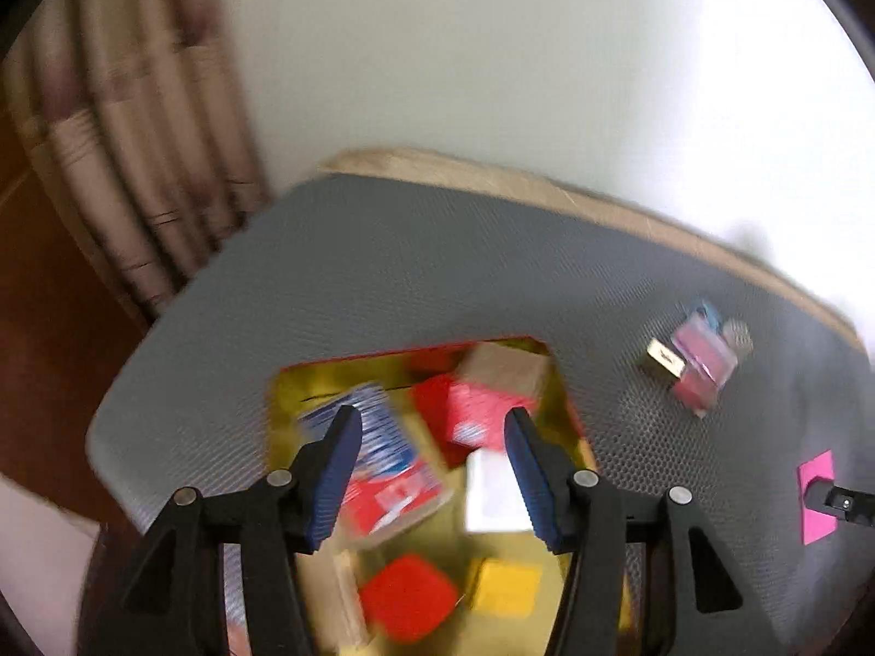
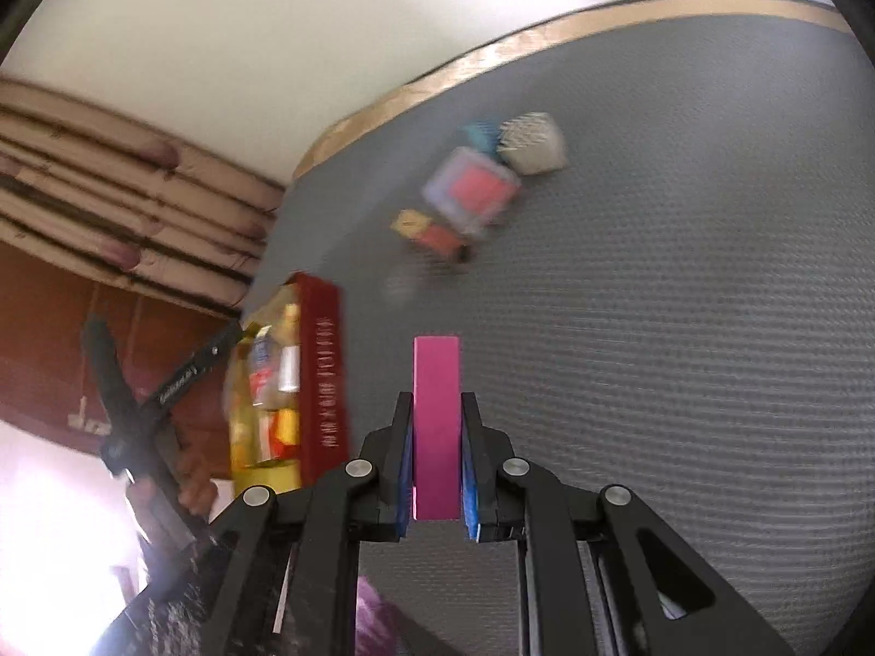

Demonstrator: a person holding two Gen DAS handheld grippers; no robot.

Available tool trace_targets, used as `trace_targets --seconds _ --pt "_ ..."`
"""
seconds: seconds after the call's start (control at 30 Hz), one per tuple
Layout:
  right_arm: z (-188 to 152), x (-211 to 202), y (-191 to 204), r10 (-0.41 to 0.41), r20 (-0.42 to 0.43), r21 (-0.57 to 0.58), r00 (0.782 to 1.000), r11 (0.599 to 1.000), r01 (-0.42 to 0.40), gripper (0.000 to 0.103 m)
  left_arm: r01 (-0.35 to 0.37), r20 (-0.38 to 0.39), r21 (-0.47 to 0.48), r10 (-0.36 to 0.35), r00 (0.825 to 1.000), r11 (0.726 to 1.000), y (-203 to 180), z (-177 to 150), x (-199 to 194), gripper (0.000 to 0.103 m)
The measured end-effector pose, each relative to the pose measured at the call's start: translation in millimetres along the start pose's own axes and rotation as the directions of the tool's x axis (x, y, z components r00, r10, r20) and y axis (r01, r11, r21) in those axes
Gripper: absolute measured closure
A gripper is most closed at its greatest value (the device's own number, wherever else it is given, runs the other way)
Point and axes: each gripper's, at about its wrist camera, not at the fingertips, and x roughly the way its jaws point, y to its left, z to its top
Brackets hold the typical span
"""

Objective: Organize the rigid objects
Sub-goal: 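Place the brown box in the tray while the right gripper grasps the pink bar, then lower the pink bar into the tray and open the right gripper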

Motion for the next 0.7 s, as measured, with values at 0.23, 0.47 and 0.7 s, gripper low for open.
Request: trace_targets --seconds 0.23,0.47,0.7 --pt "7.2 40.5 88.1 0.105 -0.078 -0.111 0.991 0.987 -0.113 0.089 -0.174 0.036 -0.126 0.18 0.983 0.977 61.5 -54.9 -42.1 0.046" --pt "-0.1 124.5 160.1 0.112 -0.208 -0.168 0.972 0.975 -0.148 0.089 -0.123 0.079 -0.177 0.139 0.987 0.976 77.8 -84.6 -55.2 0.046" --pt "-1.5 178.7 175.0 0.046 -0.25 -0.155 0.967 0.984 -0.087 0.089 -0.032 0.085 -0.22 0.052 0.995 0.975 85.9 -89.0 -55.7 0.046"
